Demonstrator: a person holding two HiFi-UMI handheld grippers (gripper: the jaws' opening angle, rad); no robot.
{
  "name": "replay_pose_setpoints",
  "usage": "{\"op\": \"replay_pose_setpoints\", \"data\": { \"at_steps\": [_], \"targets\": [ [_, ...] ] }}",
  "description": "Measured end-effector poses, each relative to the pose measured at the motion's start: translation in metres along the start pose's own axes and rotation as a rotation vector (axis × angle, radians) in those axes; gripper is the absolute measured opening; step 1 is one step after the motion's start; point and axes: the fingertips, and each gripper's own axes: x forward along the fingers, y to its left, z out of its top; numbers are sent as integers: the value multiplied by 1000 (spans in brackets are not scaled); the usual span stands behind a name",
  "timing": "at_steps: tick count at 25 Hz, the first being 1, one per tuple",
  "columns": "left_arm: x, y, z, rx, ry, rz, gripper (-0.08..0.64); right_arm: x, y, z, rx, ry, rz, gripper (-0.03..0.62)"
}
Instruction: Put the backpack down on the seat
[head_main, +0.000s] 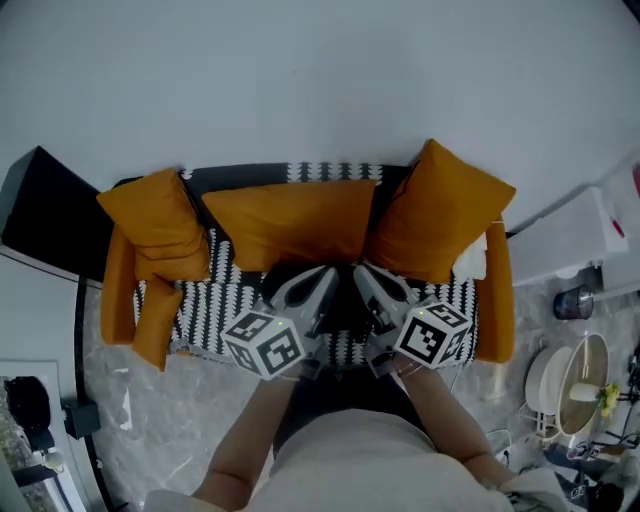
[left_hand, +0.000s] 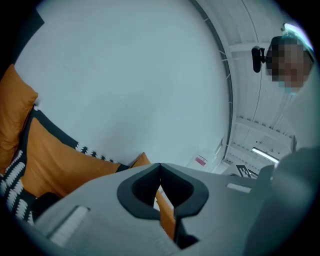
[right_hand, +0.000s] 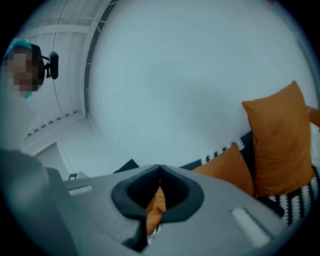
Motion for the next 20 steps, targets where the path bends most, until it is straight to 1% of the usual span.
{"op": "replay_pose_setpoints", "data": {
  "at_steps": [4, 6, 8, 12, 16, 20],
  "targets": [
    [-2, -21, 10, 68, -8, -47, 6, -5, 23, 8, -89, -21, 68, 3],
    [-4, -27, 14, 94, -10, -58, 6, -6, 36, 11, -102, -29, 103, 3],
    [-8, -31, 17, 102, -18, -61, 6, -7, 47, 13, -111, -37, 129, 3],
    [-14, -33, 22, 56, -60, -64, 6, -8, 58, 15, -131, -38, 163, 3],
    [-18, -35, 18, 1, -81, -82, 6, -11, 66, 16, -144, -48, 187, 3],
    [-25, -29, 17, -3, -86, -51, 6, -12, 75, 15, -183, -53, 216, 3]
  ]
}}
